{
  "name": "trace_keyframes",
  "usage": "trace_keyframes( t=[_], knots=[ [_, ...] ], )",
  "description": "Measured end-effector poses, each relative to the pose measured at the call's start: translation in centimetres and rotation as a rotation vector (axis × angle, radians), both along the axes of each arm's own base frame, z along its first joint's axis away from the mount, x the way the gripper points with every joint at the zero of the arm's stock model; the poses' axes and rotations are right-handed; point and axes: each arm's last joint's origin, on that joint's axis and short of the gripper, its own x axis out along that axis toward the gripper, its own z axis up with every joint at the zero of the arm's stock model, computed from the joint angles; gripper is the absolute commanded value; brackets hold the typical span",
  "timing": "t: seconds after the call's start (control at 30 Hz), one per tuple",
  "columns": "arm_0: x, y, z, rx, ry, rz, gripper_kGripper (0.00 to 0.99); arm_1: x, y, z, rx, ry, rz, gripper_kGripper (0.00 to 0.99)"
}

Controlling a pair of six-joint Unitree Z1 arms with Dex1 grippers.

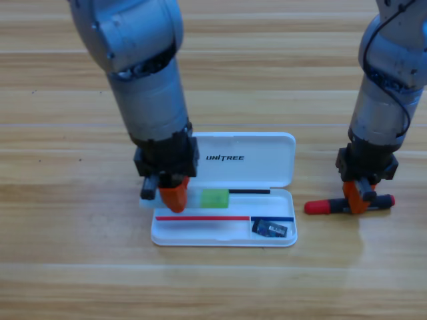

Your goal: Clean up eraser and pencils

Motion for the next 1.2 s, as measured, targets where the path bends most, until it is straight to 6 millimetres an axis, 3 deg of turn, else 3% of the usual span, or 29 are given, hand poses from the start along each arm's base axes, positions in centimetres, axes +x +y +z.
trace_keyframes(
  t=[0.13,0.3,0.4,1.07,1.13,1.2],
  knots=[
    [0.6,-0.9,-1.2,0.01,0.014,0.01,0.0,-1.1,-0.7,1.7,-0.023,0.03,-0.007,0.0],
    [1.0,-1.6,-2.2,0.015,0.032,0.017,0.0,-3.5,-1.3,6.6,0.006,-0.01,-0.035,0.0],
    [1.1,-1.7,-2.6,0.022,0.04,0.022,0.0,-4.6,-1.1,8.5,0.031,-0.04,-0.04,0.0],
    [1.3,-2.7,-3.4,0.019,0.05,0.027,0.0,-5.1,0.0,9.1,0.048,-0.057,-0.027,0.0],
    [1.3,-2.7,-3.5,0.02,0.051,0.026,0.054,-5.2,0.0,9.1,0.048,-0.057,-0.026,0.0],
    [1.3,-2.7,-3.5,0.02,0.051,0.026,0.238,-5.2,0.1,9.1,0.049,-0.058,-0.029,0.0]
  ],
)
